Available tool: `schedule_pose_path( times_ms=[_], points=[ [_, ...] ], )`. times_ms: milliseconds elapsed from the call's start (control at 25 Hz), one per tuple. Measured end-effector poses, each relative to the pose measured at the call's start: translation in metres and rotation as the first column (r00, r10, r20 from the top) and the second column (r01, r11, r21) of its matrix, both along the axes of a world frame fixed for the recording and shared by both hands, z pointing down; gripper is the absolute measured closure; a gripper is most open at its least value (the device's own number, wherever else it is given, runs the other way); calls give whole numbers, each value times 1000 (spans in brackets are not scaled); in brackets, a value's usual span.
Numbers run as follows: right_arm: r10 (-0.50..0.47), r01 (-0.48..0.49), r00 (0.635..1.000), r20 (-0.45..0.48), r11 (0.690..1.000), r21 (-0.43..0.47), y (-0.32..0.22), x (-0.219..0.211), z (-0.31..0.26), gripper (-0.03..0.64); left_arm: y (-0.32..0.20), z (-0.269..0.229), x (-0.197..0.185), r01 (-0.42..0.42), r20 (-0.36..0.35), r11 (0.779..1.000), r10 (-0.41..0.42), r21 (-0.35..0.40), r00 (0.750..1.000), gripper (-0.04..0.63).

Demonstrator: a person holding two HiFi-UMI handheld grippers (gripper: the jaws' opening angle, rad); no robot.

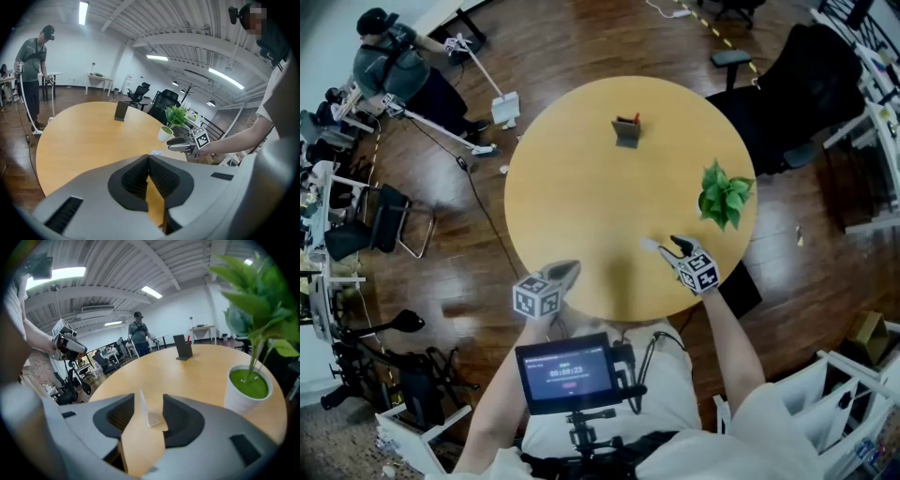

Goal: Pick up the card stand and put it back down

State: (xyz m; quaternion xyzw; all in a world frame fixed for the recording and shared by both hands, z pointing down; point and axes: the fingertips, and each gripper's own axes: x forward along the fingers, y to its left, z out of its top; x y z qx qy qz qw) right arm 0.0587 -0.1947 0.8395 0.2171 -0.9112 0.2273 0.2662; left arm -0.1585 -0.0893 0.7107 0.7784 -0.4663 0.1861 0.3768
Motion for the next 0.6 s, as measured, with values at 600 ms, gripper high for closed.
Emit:
schedule_pose_path(
  times_ms=[600],
  points=[
    [168, -193, 959, 230, 977, 89, 46, 80, -107, 506, 37, -13, 52, 8, -21, 1000, -8, 28, 1000, 595]
  ],
)
